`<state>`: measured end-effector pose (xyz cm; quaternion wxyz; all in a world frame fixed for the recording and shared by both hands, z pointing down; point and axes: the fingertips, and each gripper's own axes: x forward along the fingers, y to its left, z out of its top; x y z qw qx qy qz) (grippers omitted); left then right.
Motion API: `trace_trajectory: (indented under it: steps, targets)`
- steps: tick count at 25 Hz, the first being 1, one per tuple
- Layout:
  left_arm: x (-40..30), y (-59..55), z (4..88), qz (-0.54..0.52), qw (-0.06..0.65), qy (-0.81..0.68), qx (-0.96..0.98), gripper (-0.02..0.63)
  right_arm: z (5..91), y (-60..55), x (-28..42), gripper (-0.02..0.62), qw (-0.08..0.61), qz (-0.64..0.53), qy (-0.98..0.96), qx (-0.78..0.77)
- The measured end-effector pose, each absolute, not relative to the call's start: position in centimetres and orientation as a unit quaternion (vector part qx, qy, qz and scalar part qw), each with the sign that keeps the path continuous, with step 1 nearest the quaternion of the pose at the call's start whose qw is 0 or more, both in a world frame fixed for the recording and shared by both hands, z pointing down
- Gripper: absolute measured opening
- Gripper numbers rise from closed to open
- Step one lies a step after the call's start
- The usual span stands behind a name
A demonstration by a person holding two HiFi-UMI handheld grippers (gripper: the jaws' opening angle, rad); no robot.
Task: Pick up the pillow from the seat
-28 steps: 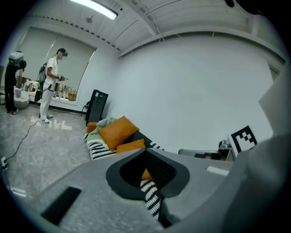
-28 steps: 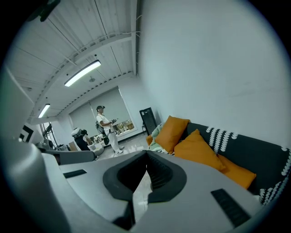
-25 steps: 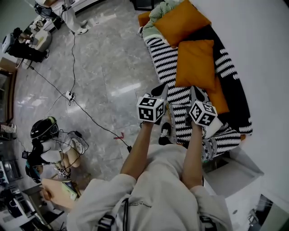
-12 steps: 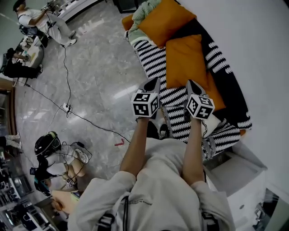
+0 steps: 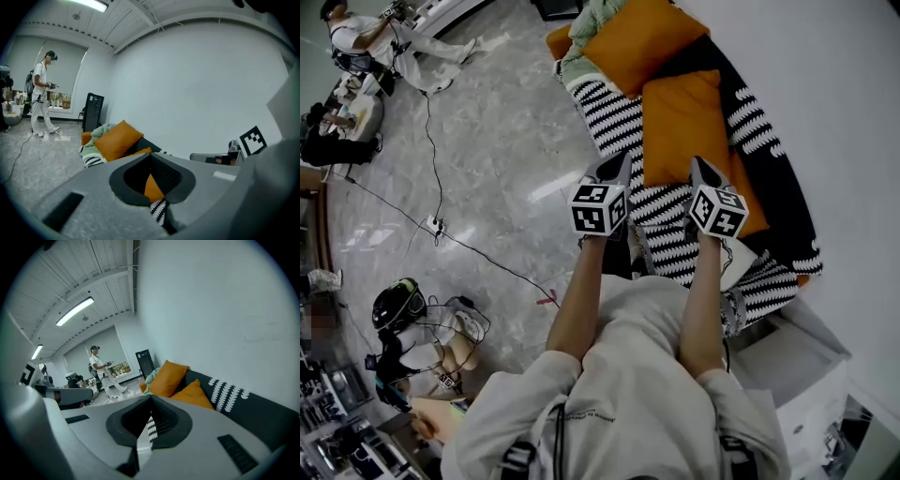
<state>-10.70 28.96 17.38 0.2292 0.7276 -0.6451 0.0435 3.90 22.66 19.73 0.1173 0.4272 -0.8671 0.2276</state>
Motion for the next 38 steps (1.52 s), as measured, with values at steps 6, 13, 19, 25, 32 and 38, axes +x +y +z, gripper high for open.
trace_trajectory:
  steps: [6, 13, 19, 25, 32, 38]
  targets:
    - [-10.1, 23.5, 18.6, 0.059, 0.235, -0.622, 0.745, 0.006, 20.4, 18.7, 3.8, 0.008, 0.138, 0.212, -0.855, 0.453]
    - [-8.6, 16.5, 22.3, 0.091, 0.26, -0.579, 0.767, 0.006, 23.7, 14.5, 3.9, 0.008, 0.177, 0.224, -0.83, 0.479]
    - [-6.4, 12.1, 27.7, 0.086, 0.321, -0.537, 0.776, 0.006, 28.6, 12.3, 5.0, 0.008, 0.225, 0.244, -0.806, 0.489]
    - [-4.5, 7.8, 35.9, 0.148, 0.353, -0.476, 0.792, 0.006, 36.2, 8.3, 6.7, 0.008, 0.247, 0.303, -0.775, 0.496]
    - [-3.1, -0.9, 43.7, 0.168, 0.377, -0.441, 0.797, 0.006, 42.8, 0.8, 9.7, 0.008, 0.27, 0.313, -0.747, 0.521]
    - [-0.7, -4.8, 47.9, 0.203, 0.374, -0.407, 0.809, 0.006, 46.9, -2.5, 11.8, 0.008, 0.268, 0.336, -0.726, 0.537]
